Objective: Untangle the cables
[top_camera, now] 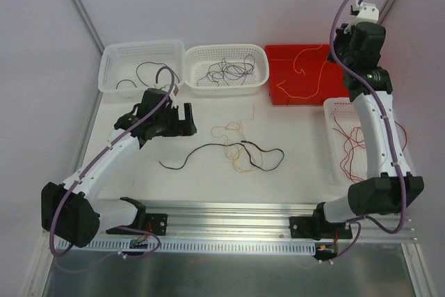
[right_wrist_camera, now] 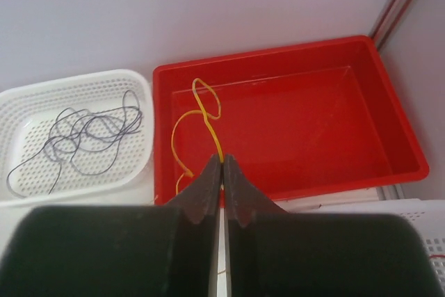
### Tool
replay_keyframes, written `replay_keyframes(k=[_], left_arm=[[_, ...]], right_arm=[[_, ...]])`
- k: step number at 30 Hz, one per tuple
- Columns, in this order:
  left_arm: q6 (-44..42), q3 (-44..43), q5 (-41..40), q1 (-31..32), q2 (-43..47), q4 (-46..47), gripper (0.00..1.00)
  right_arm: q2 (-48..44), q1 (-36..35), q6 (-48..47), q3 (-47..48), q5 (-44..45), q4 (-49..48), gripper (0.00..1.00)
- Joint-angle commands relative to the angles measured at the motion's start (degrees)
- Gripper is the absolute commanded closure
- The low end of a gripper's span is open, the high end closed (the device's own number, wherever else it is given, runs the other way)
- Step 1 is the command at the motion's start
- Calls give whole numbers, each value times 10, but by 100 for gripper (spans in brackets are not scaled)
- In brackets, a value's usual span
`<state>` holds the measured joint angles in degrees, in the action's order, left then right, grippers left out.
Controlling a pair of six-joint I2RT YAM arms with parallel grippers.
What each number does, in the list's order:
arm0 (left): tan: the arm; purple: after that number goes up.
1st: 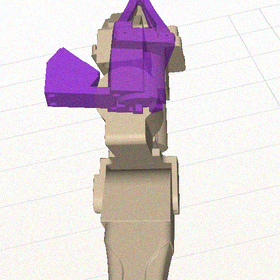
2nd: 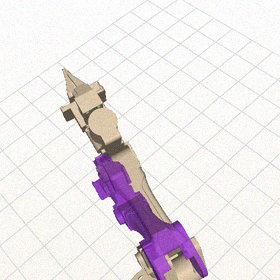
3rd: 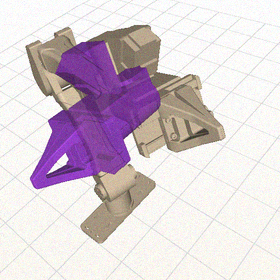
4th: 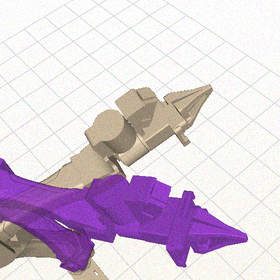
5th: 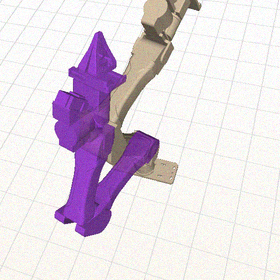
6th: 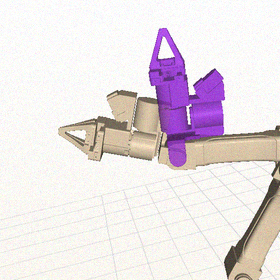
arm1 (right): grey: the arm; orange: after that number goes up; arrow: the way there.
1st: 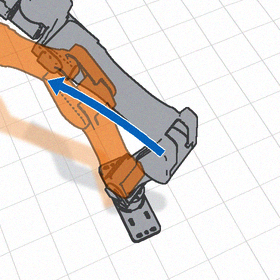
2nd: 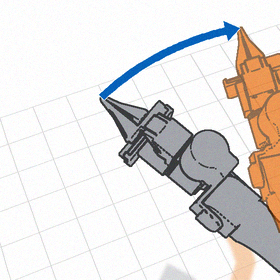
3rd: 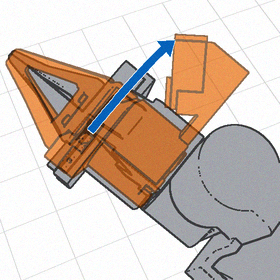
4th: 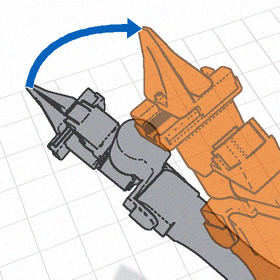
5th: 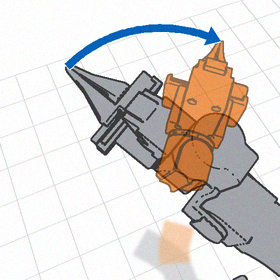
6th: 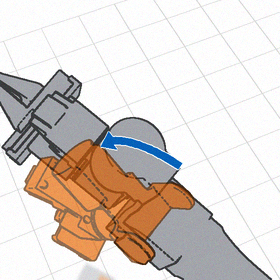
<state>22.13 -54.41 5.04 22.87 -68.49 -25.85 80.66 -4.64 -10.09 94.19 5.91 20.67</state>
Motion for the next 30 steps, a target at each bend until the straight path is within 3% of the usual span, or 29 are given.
replay_keyframes(k=[1,8,11,17,19,20,24,30], left_arm=[[-68,-39,8,-12,27,-55,1],[-95,4,-102,-11,35,-31,1],[-97,18,-95,-12,33,-28,1],[-105,18,-106,-12,20,-26,1],[-107,18,-105,-12,17,-25,1],[-107,19,-104,-12,16,-25,1],[-111,19,-98,-12,6,-26,1],[-109,16,-79,-13,-1,-26,1]], right_arm=[[45,30,21,44,20,-77,99],[191,70,73,98,-24,-148,99],[264,80,89,137,-42,-153,99],[367,100,146,159,-33,-159,85],[381,106,152,158,-17,-156,69],[382,109,148,161,-8,-149,54],[346,111,116,156,5,-97,30],[210,83,60,74,-54,-7,18]])
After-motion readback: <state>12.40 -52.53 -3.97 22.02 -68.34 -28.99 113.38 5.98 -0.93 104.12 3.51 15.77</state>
